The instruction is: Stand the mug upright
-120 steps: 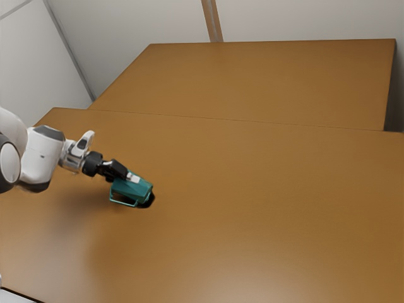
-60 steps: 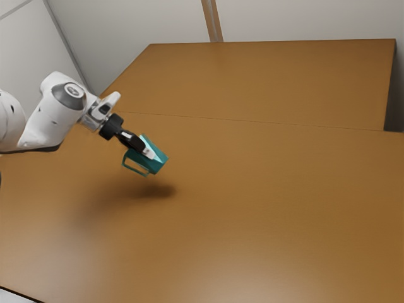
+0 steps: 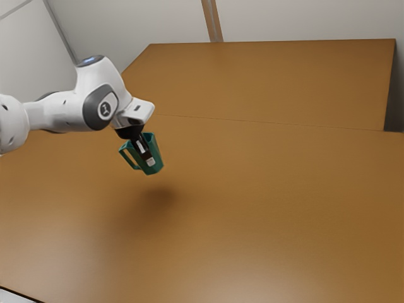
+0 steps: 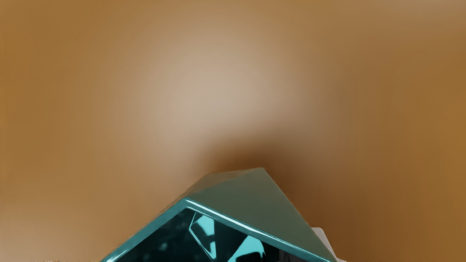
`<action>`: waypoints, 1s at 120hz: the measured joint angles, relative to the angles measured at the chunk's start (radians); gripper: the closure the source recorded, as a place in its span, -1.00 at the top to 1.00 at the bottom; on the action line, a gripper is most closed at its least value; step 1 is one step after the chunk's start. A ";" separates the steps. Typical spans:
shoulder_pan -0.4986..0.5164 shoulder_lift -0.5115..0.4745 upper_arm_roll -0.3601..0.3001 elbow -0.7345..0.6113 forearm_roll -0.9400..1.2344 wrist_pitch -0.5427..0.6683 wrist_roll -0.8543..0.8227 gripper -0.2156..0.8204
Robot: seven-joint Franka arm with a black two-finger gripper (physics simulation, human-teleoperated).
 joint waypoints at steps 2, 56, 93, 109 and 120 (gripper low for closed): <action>0.003 0.008 0.000 0.004 0.007 0.005 -0.007 -0.93; 0.021 0.067 -0.029 0.027 0.041 0.053 -0.171 -0.93; 0.007 0.072 -0.032 0.007 0.041 0.041 -0.257 -0.93; 0.002 0.096 -0.032 0.007 0.045 0.048 -0.281 -0.93; 0.004 0.110 -0.032 0.007 0.047 0.056 -0.295 -0.93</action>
